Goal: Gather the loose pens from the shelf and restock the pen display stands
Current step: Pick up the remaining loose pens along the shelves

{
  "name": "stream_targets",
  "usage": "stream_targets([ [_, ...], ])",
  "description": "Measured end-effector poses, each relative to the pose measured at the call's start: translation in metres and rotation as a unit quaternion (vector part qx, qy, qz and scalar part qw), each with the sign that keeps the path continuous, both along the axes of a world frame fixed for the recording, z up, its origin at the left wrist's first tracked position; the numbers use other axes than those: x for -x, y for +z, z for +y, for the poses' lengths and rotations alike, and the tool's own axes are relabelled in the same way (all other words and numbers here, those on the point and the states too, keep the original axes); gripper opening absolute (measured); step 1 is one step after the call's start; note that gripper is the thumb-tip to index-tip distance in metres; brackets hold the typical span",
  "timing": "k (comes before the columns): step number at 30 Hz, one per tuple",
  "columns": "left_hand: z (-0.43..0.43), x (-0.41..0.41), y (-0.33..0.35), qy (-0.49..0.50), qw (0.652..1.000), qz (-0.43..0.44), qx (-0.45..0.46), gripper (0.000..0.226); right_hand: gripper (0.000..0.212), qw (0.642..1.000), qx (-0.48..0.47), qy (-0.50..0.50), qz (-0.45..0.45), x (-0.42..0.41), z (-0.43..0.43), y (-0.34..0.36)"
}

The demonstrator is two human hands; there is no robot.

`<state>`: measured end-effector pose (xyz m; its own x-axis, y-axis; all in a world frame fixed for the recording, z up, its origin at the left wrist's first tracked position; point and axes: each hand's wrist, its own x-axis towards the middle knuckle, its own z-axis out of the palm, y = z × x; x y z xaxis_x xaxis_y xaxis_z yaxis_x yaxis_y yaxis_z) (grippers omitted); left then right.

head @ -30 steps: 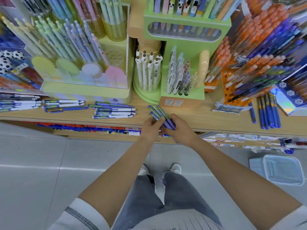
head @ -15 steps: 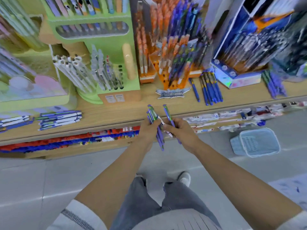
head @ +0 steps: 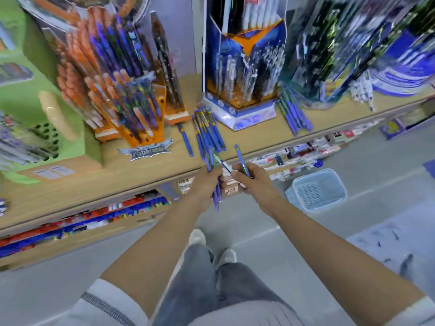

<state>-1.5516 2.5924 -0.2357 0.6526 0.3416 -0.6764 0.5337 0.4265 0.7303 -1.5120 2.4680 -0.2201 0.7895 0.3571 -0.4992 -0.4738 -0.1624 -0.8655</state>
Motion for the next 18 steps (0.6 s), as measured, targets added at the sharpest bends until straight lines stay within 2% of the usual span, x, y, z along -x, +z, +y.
stream_targets([
  [3, -0.003, -0.024, 0.004, 0.003, 1.000, -0.014, 0.011, 0.023, 0.006, 1.000, -0.006, -0.011, -0.010, -0.021, -0.006, -0.002],
  [10, -0.015, -0.078, 0.000, -0.017, 0.999, -0.019, 0.026, 0.020, 0.011, 0.997, -0.012, -0.077, 0.011, -0.065, -0.020, -0.008],
  [16, -0.045, -0.119, 0.002, -0.056, 0.998, -0.007, 0.027, 0.016, 0.020, 0.995, 0.011, -0.095, 0.004, -0.097, -0.055, -0.011],
  [18, -0.057, -0.133, 0.004, -0.073, 0.997, -0.012, 0.023, 0.021, 0.019, 0.994, 0.014, -0.105, 0.004, -0.112, -0.070, -0.011],
])
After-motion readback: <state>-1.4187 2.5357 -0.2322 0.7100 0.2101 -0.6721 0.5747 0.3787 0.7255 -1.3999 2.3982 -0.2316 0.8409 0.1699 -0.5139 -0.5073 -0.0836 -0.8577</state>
